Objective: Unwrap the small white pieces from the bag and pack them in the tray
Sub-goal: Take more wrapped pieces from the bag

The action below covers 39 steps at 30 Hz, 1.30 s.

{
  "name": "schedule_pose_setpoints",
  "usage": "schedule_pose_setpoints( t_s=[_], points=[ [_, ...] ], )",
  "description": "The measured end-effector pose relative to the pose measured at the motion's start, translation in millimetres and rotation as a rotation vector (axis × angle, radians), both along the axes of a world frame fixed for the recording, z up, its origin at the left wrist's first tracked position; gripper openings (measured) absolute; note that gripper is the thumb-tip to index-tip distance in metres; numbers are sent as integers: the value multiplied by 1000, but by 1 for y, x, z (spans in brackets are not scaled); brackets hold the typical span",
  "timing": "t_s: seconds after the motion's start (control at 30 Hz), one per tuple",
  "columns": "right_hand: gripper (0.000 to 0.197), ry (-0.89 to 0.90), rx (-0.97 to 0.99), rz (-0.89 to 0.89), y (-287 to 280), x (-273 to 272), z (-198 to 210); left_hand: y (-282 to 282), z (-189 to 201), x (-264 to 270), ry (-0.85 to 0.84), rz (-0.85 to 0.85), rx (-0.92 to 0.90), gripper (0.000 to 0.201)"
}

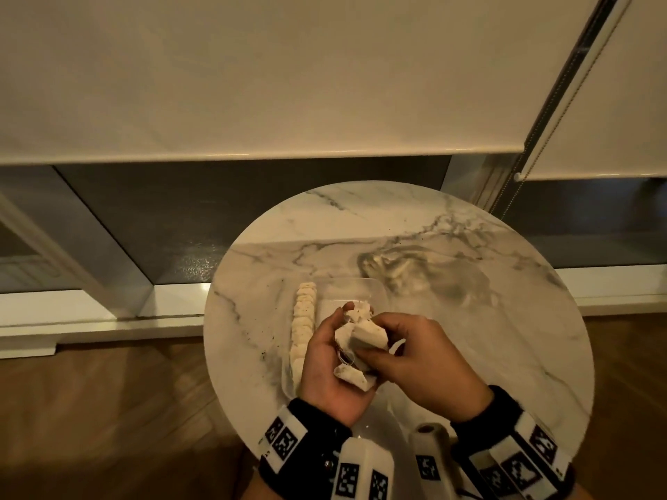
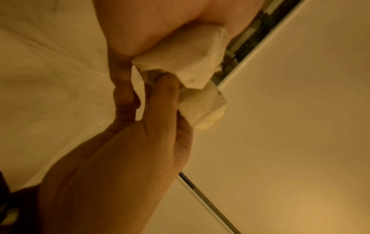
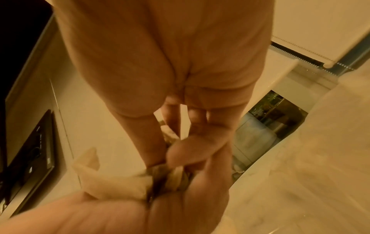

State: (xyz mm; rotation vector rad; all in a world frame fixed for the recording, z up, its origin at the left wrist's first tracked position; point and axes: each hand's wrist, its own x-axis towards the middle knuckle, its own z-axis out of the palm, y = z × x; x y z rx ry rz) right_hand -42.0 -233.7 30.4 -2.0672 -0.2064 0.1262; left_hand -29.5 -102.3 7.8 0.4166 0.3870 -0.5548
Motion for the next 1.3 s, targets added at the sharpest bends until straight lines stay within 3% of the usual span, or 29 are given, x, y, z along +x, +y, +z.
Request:
schedule_pose_setpoints(
  t_s=[0.1, 0.27, 0.37, 0.5, 0.87, 1.0, 1.17, 1.3],
  points=[
    [23, -87, -208, -6, 1, 0, 0, 4, -6, 1, 37, -14, 1, 30],
    [46, -88, -259, -30, 1, 0, -7, 10, -19, 5, 114, -44, -18, 24],
    [46, -94, -199, -77, 2, -3, -8, 11, -24, 6, 146, -22, -33, 27],
    [33, -164, -97, -144, 6, -3, -9, 13, -26, 8, 155, -1, -1, 31],
    [4, -247, -60, -124, 15, 8, -13, 18, -22, 5, 96, -8, -46, 20],
    [9, -205, 135, -98, 21, 13, -6, 19, -19, 5, 72, -27, -63, 34],
    [26, -191, 300, -52, 23, 20, 5, 18, -21, 6, 27, -45, 1, 22],
    [12, -83, 354, 17, 25, 24, 10, 17, -31, 8, 24, -34, -8, 26]
  ],
)
